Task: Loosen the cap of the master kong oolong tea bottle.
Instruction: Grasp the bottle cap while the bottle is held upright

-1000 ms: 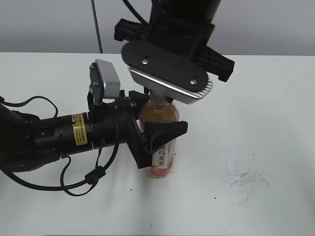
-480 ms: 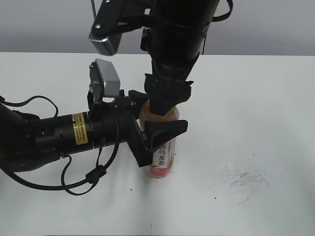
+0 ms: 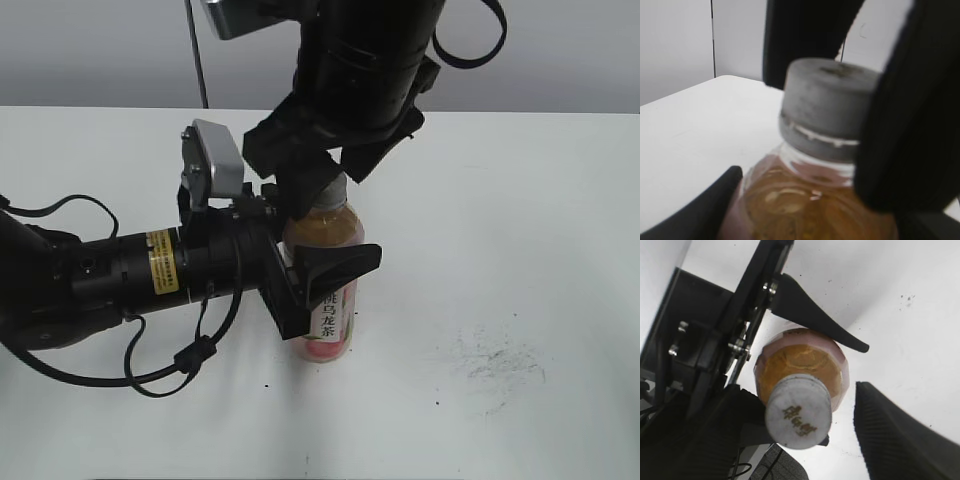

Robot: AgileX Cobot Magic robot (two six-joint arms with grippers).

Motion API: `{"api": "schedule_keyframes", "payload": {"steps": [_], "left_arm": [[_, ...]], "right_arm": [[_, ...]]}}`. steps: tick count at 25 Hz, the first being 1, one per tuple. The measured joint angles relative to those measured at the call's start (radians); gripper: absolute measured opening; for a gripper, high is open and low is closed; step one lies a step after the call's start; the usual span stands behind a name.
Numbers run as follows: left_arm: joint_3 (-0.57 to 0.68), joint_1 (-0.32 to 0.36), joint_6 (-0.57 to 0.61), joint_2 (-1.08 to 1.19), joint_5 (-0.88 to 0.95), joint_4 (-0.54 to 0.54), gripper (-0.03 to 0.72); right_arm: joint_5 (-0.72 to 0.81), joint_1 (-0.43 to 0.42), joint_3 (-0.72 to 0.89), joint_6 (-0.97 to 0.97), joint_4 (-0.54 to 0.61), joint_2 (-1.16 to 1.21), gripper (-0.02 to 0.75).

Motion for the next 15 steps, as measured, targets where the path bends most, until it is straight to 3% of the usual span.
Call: {"api": "schedule_keyframes", "payload": {"steps": [7,10,15], "left_arm": [[0.0,0.0,0.0,0.0,0.0,0.0,0.448],[0.0,0.0,0.0,0.0,0.0,0.0,0.448],[0.0,0.0,0.0,0.0,0.0,-0.002,0.448]], "right_arm": [[0.0,0.0,0.0,0.026,0.001,0.0,0.382],[0.0,0.0,0.0,0.01,0.0,0.0,0.286],[0.0,0.0,0.0,-0.155,0.0,0.0,0.274]]}}
